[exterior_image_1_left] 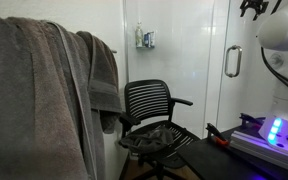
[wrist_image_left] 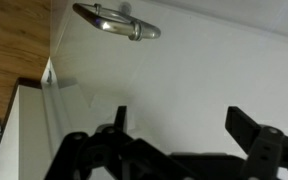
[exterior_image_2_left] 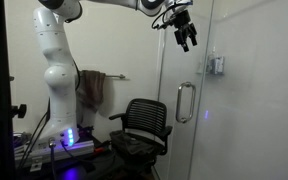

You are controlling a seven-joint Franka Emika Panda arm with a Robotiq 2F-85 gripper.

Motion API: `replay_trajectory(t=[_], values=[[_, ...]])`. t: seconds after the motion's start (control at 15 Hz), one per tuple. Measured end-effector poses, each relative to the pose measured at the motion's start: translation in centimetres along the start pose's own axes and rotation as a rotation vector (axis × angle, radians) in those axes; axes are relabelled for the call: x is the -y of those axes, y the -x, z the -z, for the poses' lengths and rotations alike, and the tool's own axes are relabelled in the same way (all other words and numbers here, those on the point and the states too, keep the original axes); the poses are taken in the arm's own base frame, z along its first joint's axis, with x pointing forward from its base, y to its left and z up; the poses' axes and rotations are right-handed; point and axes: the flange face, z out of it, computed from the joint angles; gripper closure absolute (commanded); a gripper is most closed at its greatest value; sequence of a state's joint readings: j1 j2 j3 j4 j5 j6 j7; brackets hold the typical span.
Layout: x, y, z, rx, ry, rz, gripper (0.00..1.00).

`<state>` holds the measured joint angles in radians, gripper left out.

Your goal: Close the glass door

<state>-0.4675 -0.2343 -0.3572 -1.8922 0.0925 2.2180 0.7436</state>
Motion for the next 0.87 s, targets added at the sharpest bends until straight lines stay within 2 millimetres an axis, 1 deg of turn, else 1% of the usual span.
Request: replay_trajectory(t=[0.2,0.4,0.53,0.67,0.87], values=[[3.3,1.2,-1.6,-0.072,0.039,0.014,0.00],[5.1,1.8,-3.6,-0.083,0.072,0.026,0.00],[5.6,1.6,-4.7,-0.076,0.089,0.026,0.00],[5.7,1.3,-5.6,-0.067,0.118,0.026,0.00],[5.7,1.3,-5.7,-0.065,0.122,0.026,0.00]])
